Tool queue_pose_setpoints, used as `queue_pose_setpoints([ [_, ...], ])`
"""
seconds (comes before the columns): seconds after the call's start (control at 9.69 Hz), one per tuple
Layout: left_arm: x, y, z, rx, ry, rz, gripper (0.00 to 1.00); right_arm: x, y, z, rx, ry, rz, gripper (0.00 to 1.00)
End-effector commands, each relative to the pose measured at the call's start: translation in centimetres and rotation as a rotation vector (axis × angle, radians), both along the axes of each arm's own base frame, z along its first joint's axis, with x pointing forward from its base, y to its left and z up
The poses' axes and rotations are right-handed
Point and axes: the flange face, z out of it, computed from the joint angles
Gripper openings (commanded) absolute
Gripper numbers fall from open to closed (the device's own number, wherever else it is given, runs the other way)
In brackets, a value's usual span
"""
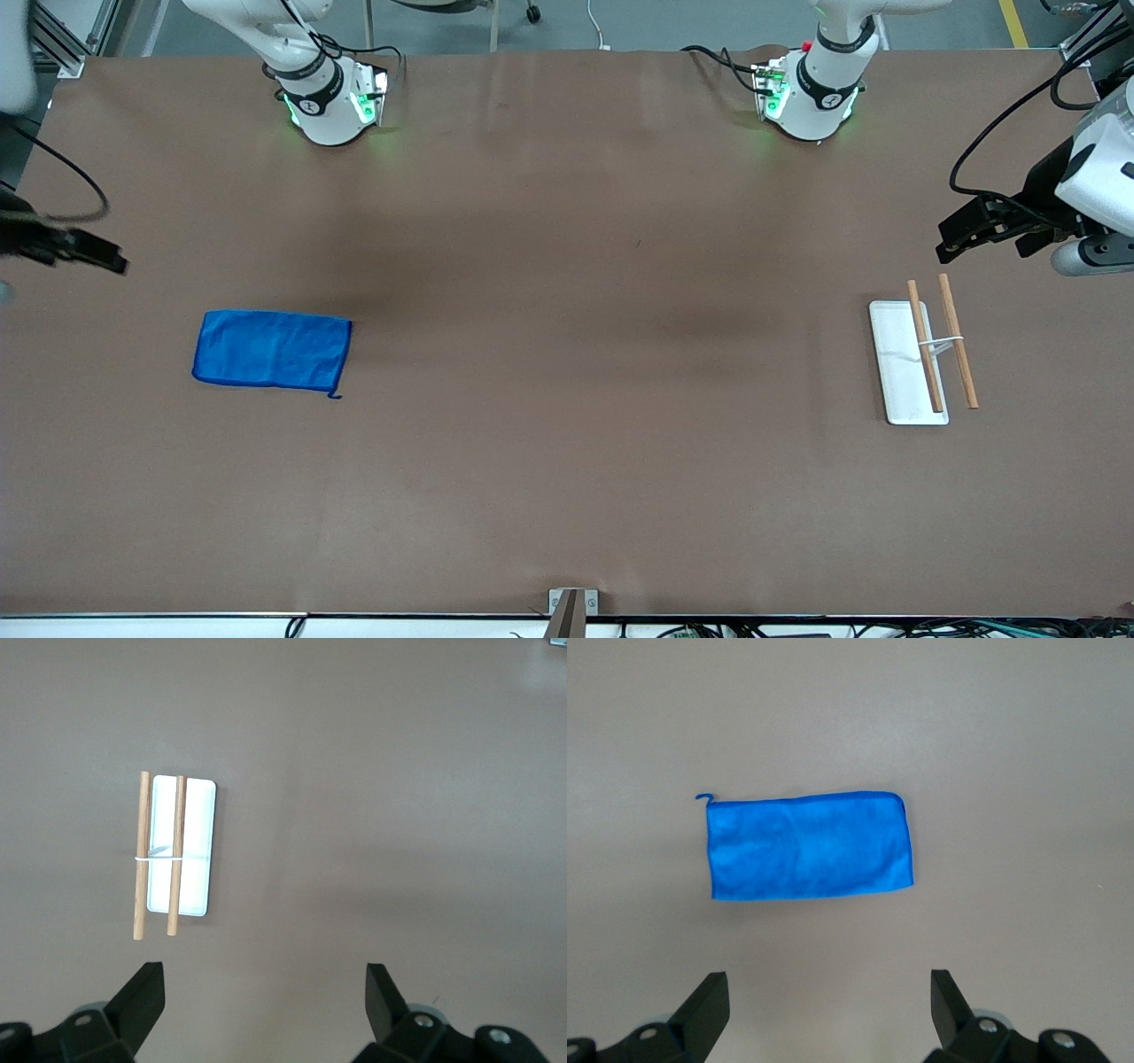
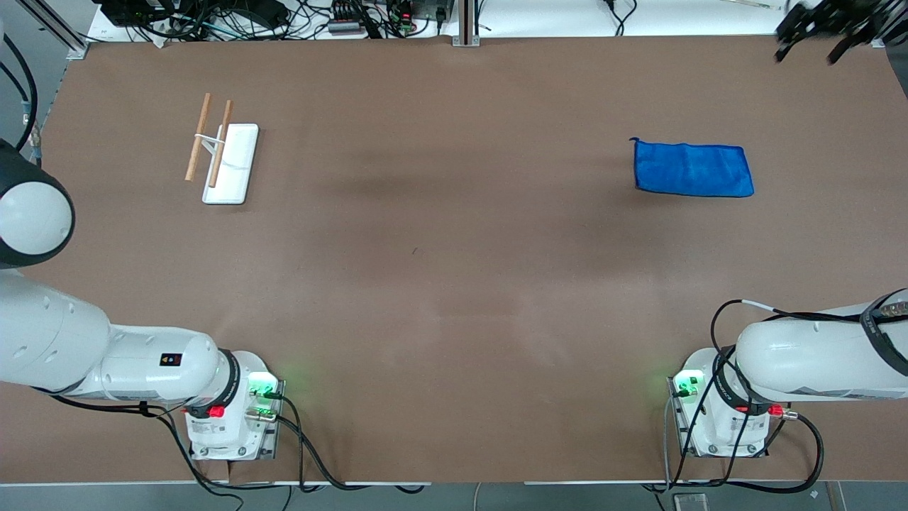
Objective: Right arm passes towel to left arm to hang
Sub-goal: 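Move the right gripper down toward the blue towel's edge, then close the right gripper on the blue towel's edge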
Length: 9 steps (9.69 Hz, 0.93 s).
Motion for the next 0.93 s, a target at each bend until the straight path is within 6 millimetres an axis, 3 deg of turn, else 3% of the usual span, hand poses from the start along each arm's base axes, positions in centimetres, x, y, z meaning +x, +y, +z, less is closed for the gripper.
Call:
queue_pose_setpoints([
  [0.0,0.6,-0.2,-1.2,0.005,0.02,-0.035,1.0,-1.7,1.2,-9.3,-0.013,-0.037,0.044,1.0],
  [0.21,0.2,0.0,-1.2,0.009,0.023,-0.102,1.0,-2.2,2.1,-17.7,-0.015,-0.057,0.069,1.0],
  [0.41,0.1,0.2,-1.0,0.006,0.025,-0.097,1.0,-2.3,2.3,-23.9,-0.017,-0.071,0.112,0.99],
  [0.83,0.3,1.2,-0.6,0.003,0.017,-0.057,1.0,-3.7,0.9,-30.7,-0.016,-0.068,0.146,0.99],
])
